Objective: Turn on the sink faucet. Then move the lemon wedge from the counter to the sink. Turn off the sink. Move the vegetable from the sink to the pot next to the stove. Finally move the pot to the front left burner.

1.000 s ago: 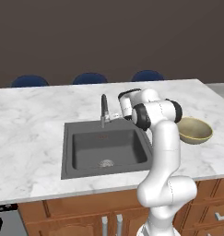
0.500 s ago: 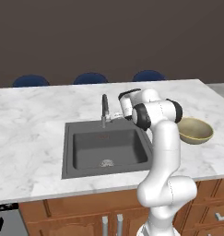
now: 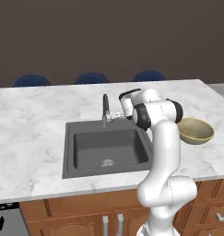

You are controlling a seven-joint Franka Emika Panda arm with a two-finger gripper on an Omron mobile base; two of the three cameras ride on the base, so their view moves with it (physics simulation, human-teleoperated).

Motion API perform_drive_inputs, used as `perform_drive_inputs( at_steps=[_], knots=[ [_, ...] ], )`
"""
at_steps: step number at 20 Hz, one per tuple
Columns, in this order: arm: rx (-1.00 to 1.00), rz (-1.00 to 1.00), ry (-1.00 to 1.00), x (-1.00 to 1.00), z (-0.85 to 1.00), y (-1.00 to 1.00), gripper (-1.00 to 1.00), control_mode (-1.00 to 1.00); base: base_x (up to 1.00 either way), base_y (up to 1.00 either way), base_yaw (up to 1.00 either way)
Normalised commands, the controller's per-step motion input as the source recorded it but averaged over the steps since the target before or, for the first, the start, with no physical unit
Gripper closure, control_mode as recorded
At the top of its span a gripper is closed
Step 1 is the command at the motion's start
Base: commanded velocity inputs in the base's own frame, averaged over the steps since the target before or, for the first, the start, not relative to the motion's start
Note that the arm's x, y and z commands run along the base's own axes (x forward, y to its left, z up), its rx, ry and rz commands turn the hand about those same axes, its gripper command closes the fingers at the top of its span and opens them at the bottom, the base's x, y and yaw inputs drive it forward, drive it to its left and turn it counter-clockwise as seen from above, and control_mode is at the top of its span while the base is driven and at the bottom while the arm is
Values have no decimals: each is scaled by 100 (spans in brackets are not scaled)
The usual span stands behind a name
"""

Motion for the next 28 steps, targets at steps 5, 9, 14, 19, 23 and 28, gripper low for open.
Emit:
perform_drive_inputs(
  at_steps=[5,9,14,19,23,28],
  knots=[
    [1,0,2,-6,-58,-82,100,-100,0,0,0],
    [1,0,1,-5,-58,-82,100,-100,0,0,0],
    [2,0,0,-5,-61,-84,100,-100,0,0,0],
    [2,0,0,-7,-63,-85,100,-100,0,0,0],
    [2,0,0,-10,-65,-85,100,-100,0,0,0],
    [3,0,0,-11,-67,-85,100,-100,0,0,0]
  ],
)
